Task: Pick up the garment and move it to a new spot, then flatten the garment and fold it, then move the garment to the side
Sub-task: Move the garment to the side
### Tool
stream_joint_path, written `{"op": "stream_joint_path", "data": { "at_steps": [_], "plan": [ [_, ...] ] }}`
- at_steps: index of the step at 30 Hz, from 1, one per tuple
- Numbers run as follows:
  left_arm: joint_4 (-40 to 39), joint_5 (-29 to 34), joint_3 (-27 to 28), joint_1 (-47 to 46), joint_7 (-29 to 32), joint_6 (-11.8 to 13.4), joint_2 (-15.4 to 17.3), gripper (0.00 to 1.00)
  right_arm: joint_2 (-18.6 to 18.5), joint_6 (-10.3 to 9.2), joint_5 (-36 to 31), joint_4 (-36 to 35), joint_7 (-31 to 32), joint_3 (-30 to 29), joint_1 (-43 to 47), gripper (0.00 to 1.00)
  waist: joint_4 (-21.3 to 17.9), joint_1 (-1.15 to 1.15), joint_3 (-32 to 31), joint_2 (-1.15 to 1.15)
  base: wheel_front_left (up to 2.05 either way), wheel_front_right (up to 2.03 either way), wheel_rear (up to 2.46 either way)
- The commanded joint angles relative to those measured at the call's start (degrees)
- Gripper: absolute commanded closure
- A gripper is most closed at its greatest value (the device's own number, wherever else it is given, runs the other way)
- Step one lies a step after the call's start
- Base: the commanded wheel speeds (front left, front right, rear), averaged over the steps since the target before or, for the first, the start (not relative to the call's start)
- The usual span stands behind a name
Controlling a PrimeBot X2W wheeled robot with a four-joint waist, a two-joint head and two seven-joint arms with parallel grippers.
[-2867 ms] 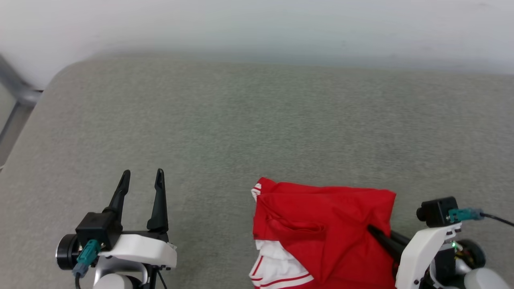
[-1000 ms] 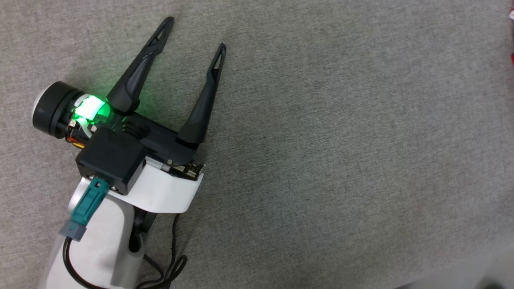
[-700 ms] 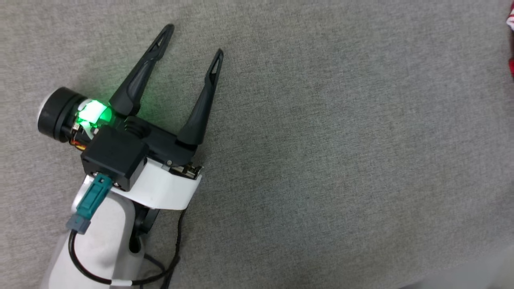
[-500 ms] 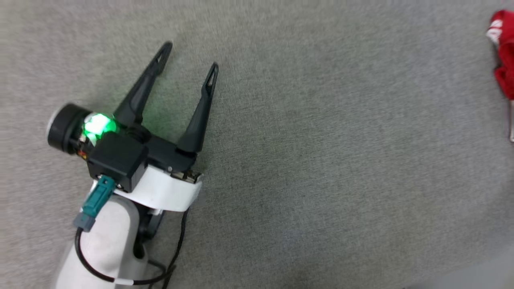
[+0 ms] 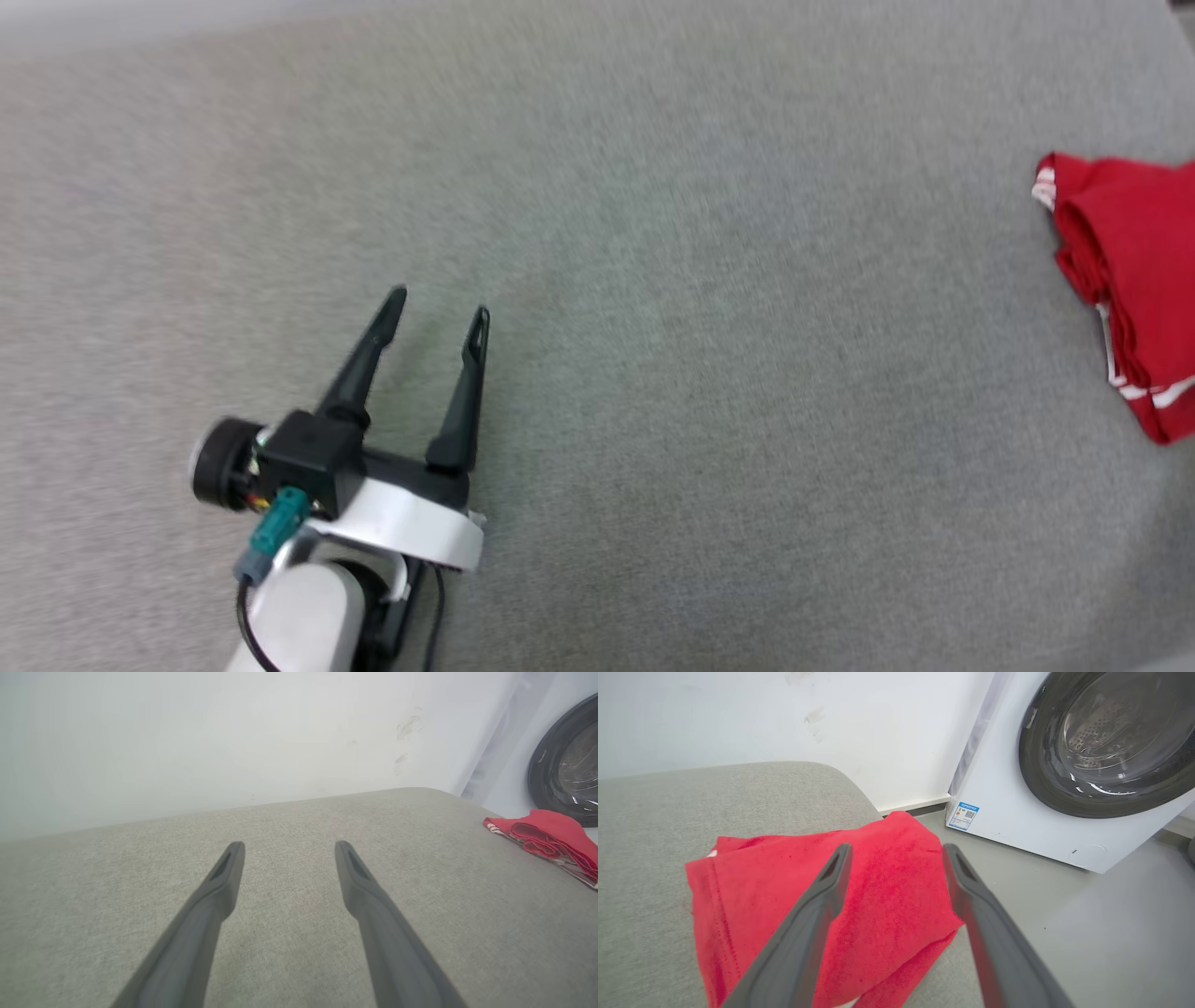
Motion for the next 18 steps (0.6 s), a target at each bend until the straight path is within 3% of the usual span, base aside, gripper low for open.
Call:
{"op": "stream_joint_path", "data": {
  "at_steps": [1, 18],
  "plan": [
    [0.62, -0.35, -0.14, 1.04, -0.54, 0.40, -0.60, 0.00, 0.82, -0.09, 0.93, -1.37, -0.59, 0.65, 1.97, 0.00, 2.25, 0.01, -3.93, 0.00, 0.00, 0.00, 0.00],
    [7.14, -3.27, 4.35, 8.83, -3.17, 3.90, -2.35, 0.00, 14.55, -0.08, 4.81, -26.10, 1.34, 16.00, 22.30, 0.00, 8.16, 0.01, -16.03, 0.00, 0.00, 0.00, 0.00]
  ]
}}
